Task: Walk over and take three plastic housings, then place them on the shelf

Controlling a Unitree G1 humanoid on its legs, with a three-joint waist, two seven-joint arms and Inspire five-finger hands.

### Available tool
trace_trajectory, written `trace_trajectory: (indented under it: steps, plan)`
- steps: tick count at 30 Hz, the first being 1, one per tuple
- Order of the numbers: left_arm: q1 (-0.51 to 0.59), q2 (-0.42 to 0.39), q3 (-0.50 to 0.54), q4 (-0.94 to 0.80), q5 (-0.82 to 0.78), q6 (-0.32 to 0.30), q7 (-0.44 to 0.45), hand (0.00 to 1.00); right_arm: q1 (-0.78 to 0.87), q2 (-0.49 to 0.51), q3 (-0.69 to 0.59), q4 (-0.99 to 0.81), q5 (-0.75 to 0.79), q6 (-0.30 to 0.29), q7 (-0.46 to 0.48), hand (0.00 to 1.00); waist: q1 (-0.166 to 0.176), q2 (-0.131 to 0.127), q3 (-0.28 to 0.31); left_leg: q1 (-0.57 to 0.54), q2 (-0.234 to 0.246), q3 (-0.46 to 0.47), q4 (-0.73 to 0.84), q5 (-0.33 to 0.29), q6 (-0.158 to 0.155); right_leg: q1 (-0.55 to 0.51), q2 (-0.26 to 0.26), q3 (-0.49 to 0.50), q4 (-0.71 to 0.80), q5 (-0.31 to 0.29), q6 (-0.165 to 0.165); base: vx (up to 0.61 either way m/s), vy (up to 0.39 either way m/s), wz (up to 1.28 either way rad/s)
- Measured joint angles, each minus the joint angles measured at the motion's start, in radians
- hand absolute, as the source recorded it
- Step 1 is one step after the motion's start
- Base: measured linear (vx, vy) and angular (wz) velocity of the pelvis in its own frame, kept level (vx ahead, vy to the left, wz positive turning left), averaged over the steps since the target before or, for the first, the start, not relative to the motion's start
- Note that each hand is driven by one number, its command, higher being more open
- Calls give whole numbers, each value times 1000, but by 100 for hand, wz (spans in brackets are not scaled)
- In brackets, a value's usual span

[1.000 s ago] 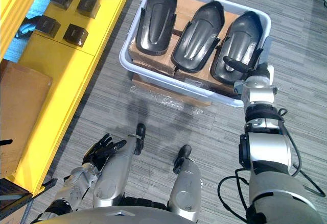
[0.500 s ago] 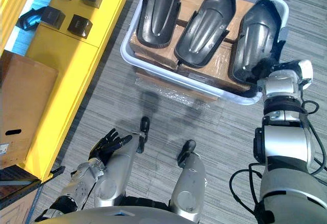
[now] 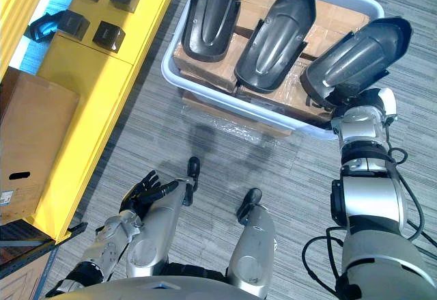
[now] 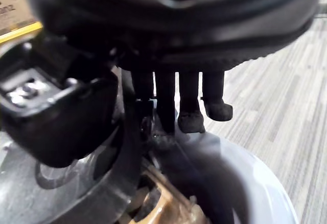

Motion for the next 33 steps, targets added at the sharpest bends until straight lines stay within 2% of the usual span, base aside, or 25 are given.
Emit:
trace_trajectory:
  steps: [3,7,13,16,20,22,28,31,33]
  plan:
    - [0,5,-8,2,2,-1,-1,100,4,0,20,-13,-10,-36,-33,0,-3,0,0,0,8,0,8,0,0,6,15,1,-9,4,2,3,-1,-1]
    - [1,23,-21,11,26,-4,-2,100,17,-1,52,-63,-37,-55,-87,0,-10,-2,0,7,25,-1,14,0,0,30,36,0,-41,17,1,2,-2,-2]
    - [54,38,-19,-48,21,-24,-4,100,60,-37,49,-163,-36,-61,-189,0,-24,-10,3,52,36,0,7,-4,-2,87,63,1,-87,32,-1,2,3,-3]
    - [88,53,-15,-130,21,-23,1,100,120,-83,7,-260,-40,-72,-226,0,-26,-24,10,92,39,7,-24,-4,-4,124,71,3,-122,43,1,5,11,-7]
    - [153,64,15,-343,-14,-16,2,100,228,-83,-51,-375,-76,-82,-272,0,-38,-66,13,179,39,24,-86,3,-10,208,85,6,-199,69,3,34,-5,-7]
    - [150,65,22,-409,-41,-9,1,100,267,-77,-69,-409,-77,-89,-278,0,-46,-80,9,200,38,27,-107,7,-12,232,90,3,-229,78,5,42,-24,-3]
    - [133,67,40,-461,-164,74,-28,100,363,11,-120,-488,-118,-98,-281,0,-64,-115,-21,254,37,43,-152,12,-19,286,102,7,-299,100,4,66,-28,-5]
    - [97,64,38,-461,-178,119,-31,100,409,69,-126,-559,-177,-105,-281,0,-75,-121,-39,292,35,58,-178,13,-20,316,103,12,-320,113,3,71,-19,-5]
    - [65,64,38,-462,-178,140,-31,100,453,99,-125,-624,-229,-133,-280,0,-77,-123,-63,305,34,67,-190,13,-20,327,104,17,-338,120,5,64,-6,-10]
